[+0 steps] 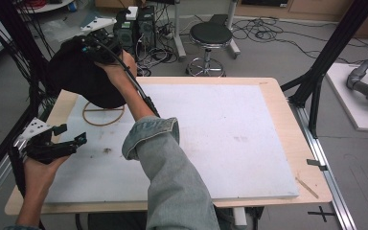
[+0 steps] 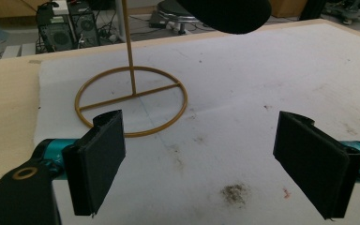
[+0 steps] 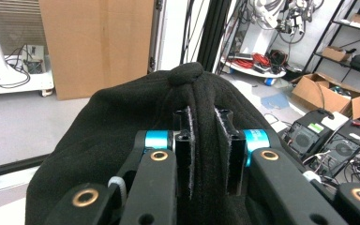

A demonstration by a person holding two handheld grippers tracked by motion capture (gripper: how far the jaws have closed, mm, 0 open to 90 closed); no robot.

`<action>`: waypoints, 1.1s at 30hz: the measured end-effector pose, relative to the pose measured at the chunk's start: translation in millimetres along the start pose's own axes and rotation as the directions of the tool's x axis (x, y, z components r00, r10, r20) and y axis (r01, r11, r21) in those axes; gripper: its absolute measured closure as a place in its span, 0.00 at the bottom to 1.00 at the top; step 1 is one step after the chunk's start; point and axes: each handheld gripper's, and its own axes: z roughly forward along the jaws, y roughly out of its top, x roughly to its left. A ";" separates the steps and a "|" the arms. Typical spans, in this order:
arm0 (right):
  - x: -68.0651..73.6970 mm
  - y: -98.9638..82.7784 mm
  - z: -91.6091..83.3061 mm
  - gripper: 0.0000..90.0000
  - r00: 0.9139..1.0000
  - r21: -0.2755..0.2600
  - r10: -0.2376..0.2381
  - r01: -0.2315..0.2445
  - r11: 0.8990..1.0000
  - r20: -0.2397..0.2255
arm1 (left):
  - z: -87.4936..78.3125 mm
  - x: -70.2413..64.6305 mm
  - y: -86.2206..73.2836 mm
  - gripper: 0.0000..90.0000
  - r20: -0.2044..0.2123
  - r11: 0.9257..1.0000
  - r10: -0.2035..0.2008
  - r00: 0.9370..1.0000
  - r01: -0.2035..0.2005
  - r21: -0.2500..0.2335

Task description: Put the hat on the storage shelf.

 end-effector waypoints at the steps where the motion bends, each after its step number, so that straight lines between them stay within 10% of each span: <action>1: -0.3 -0.1 0.2 0.90 1.000 0.000 -0.001 0.001 1.000 -0.003 | 0.3 -0.3 0.0 0.19 -0.001 1.000 -0.001 1.000 0.001 -0.001; 33: -6.4 -12.6 4.8 0.72 0.999 0.037 0.052 -0.052 0.998 -0.008 | 1.8 0.3 -1.6 0.19 0.000 1.000 0.003 1.000 -0.003 0.013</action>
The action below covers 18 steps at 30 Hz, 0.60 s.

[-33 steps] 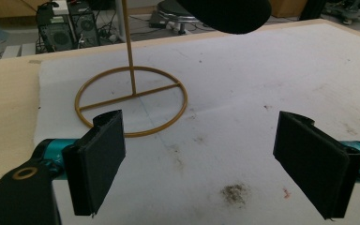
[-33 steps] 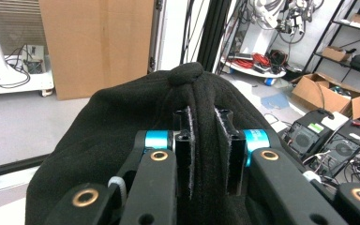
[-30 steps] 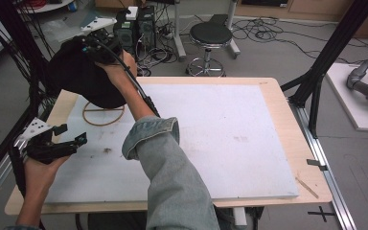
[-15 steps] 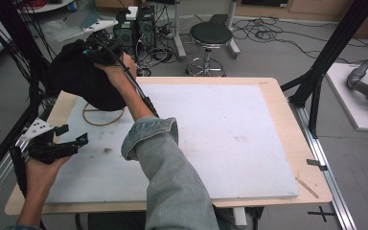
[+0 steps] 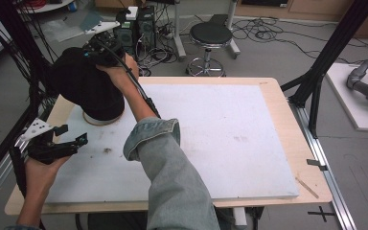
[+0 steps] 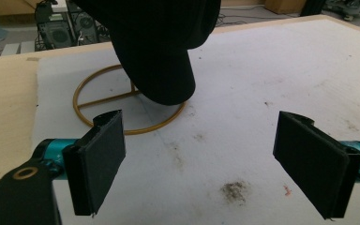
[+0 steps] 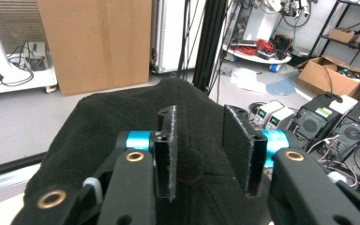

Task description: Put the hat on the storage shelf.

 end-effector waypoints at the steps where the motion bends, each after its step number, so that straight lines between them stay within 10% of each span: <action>1: -0.6 -0.2 -1.4 0.72 1.000 -0.001 0.001 -0.001 1.000 0.000 | 0.0 0.1 0.0 0.19 -0.001 1.000 0.001 1.000 -0.001 0.000; 18: -45.3 -34.2 -78.7 0.50 0.994 0.058 0.006 -0.012 0.998 0.108 | 7.6 -4.1 3.3 0.19 0.009 1.000 0.007 1.000 -0.007 -0.004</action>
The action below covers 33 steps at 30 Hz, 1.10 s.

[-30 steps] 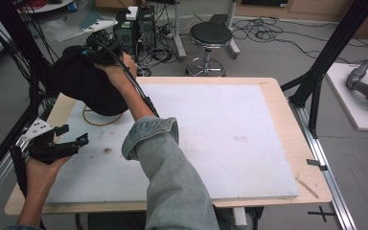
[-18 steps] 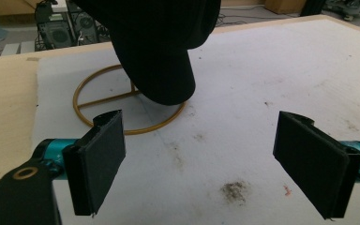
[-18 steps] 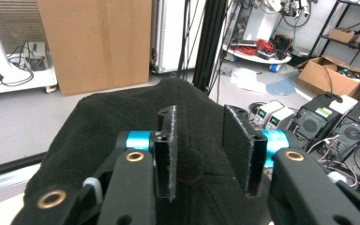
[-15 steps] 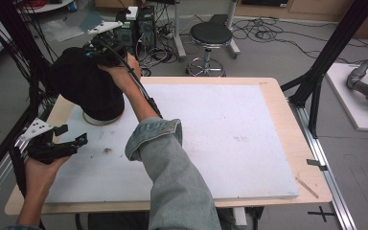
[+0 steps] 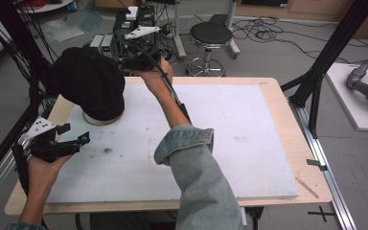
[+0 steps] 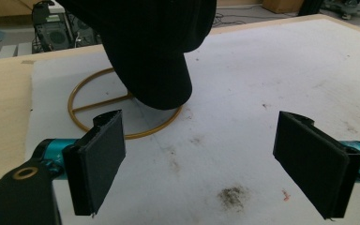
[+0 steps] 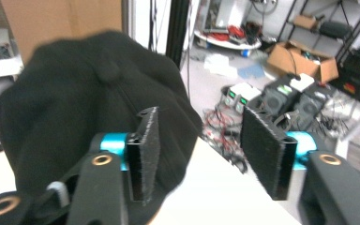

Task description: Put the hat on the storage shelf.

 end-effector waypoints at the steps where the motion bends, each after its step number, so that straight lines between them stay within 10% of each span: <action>1: -5.0 -5.0 -6.7 0.47 1.000 0.006 0.004 -0.004 1.000 0.012 | 0.8 0.0 0.3 0.19 0.002 1.000 0.004 1.000 -0.005 0.004; 18: -50.8 -77.2 -85.6 0.27 0.991 0.091 0.074 -0.085 0.992 0.112 | 12.6 -2.4 4.5 0.19 0.011 1.000 0.012 1.000 -0.012 0.013; 33: -55.9 -151.2 -170.6 0.21 0.975 0.109 0.126 -0.147 0.983 0.181 | 23.8 -8.7 5.5 0.19 0.030 0.999 0.019 0.999 -0.020 0.026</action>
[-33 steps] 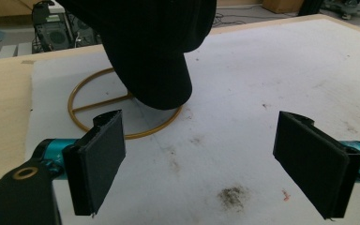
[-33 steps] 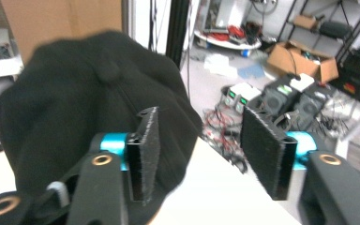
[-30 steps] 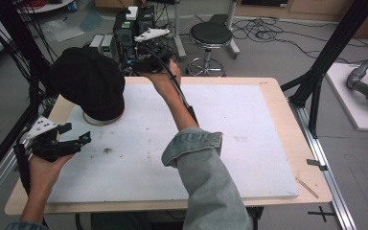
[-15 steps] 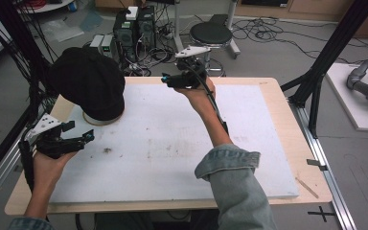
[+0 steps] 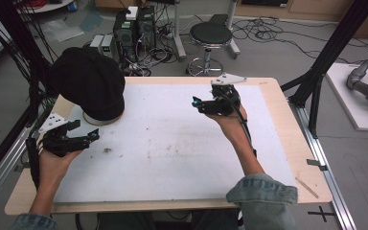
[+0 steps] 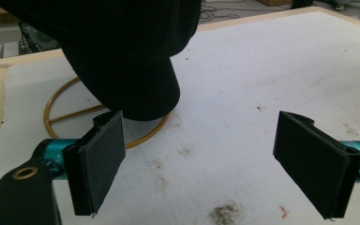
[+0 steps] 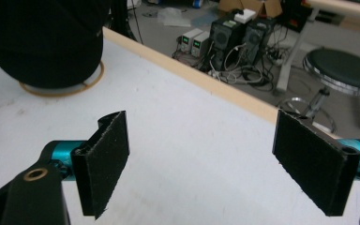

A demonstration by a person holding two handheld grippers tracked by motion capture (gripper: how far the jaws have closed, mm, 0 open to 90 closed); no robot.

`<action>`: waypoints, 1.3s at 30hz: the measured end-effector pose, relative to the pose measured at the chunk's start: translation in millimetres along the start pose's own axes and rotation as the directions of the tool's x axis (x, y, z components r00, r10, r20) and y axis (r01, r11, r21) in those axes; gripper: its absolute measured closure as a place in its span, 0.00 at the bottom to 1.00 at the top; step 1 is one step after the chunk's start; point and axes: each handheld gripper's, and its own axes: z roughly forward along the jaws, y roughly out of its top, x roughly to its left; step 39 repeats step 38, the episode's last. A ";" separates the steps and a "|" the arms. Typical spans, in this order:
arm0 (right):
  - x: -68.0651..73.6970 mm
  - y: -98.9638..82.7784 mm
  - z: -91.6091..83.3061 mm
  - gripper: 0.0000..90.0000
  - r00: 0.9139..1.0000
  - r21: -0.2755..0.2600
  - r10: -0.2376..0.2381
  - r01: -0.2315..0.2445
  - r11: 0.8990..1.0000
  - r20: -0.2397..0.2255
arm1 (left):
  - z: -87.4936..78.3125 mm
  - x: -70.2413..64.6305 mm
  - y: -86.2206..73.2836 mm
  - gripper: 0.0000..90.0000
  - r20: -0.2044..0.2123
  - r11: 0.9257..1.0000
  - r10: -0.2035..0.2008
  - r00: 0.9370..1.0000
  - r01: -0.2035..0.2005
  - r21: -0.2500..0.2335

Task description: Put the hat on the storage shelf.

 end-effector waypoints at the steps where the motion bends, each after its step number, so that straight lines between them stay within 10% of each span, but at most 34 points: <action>1: -0.5 -5.5 -3.7 0.21 1.000 -0.004 0.006 -0.006 1.000 0.002 | 0.4 -0.5 -0.3 0.19 0.003 1.000 0.004 1.000 -0.004 0.000; 10: -8.9 -73.9 -36.7 0.14 0.993 0.017 0.098 -0.099 0.995 0.063 | 2.5 -4.1 -1.4 0.19 0.002 1.000 0.011 1.000 -0.011 -0.002; 20: -20.9 -129.9 -51.4 0.15 0.977 -0.090 0.196 -0.188 0.978 0.088 | 3.8 -4.9 -1.9 0.19 0.011 1.000 0.009 1.000 -0.009 -0.001; 23: -22.7 -135.6 -51.5 0.15 0.981 -0.046 0.148 -0.144 0.989 0.123 | 5.0 -6.5 -2.0 0.19 0.012 1.000 0.016 1.000 -0.016 0.000; 39: -30.9 -148.2 -54.5 0.14 0.973 -0.075 0.214 -0.207 0.975 0.087 | 7.4 -6.5 -4.4 0.19 0.009 1.000 0.013 1.000 -0.013 -0.002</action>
